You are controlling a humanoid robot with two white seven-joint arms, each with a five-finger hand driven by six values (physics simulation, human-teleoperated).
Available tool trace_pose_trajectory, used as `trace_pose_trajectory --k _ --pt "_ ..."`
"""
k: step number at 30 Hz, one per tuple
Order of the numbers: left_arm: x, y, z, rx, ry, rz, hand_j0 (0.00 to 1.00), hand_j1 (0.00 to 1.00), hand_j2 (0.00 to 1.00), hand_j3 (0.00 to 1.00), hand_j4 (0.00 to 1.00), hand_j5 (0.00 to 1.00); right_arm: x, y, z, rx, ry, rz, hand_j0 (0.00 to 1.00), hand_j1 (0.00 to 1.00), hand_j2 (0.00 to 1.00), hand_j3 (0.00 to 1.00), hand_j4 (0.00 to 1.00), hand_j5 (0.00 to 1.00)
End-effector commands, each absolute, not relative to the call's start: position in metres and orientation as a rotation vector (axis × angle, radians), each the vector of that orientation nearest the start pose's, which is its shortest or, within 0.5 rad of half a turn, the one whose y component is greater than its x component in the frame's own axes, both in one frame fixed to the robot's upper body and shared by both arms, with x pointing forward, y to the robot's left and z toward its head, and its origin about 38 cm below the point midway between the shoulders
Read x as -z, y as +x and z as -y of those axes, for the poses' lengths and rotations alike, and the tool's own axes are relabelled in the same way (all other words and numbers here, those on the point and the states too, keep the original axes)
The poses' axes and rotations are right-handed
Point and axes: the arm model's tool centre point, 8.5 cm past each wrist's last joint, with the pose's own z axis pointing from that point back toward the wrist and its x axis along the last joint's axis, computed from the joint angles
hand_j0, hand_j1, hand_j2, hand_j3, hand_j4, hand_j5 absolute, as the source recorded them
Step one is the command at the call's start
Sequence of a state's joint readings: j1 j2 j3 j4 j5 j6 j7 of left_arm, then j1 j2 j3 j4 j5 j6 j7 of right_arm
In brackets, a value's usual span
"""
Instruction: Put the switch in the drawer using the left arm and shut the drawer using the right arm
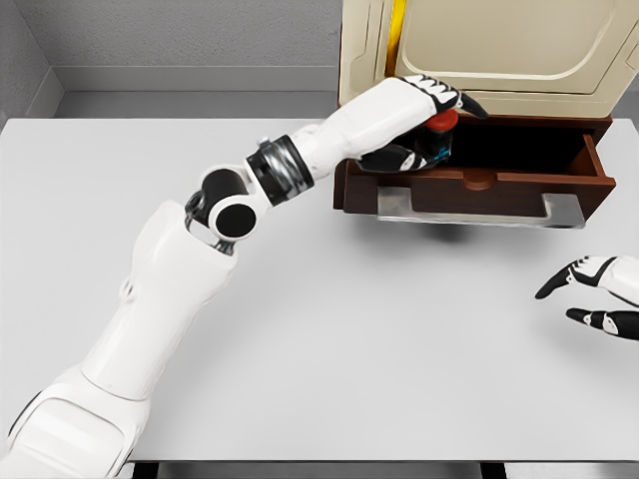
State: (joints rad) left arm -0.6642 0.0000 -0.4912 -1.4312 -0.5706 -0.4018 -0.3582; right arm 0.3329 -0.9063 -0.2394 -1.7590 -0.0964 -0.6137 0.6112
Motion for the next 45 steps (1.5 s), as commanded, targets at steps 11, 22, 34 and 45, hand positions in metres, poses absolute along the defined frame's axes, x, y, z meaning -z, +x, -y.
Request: trace_pose_trajectory --k 11,22,34,45 --pt "-0.311 0.387 -0.020 -1.838 0.024 -2.904 0.75 0.75 0.75 0.75 0.75 0.75 -0.200 0.274 0.413 -1.507 -0.138 1.557 0.61 0.61 0.61 0.61 0.61 0.61" --pt "-0.297 0.386 -0.148 -1.785 0.597 -3.132 1.00 1.00 1.00 1.00 1.00 1.00 -0.197 0.273 0.413 -1.504 -0.131 1.553 0.61 0.61 0.61 0.61 0.61 0.61" --pt "-0.201 0.372 -0.348 -2.027 0.530 -3.579 1.00 1.00 1.00 1.00 1.00 1.00 -0.197 0.273 0.412 -1.501 -0.130 1.555 0.61 0.61 0.61 0.61 0.61 0.61" --pt "-0.133 0.374 -0.416 -2.571 0.157 -3.522 1.00 1.00 1.00 1.00 1.00 1.00 -0.198 0.274 0.412 -1.500 -0.133 1.559 0.61 0.61 0.61 0.61 0.61 0.61"
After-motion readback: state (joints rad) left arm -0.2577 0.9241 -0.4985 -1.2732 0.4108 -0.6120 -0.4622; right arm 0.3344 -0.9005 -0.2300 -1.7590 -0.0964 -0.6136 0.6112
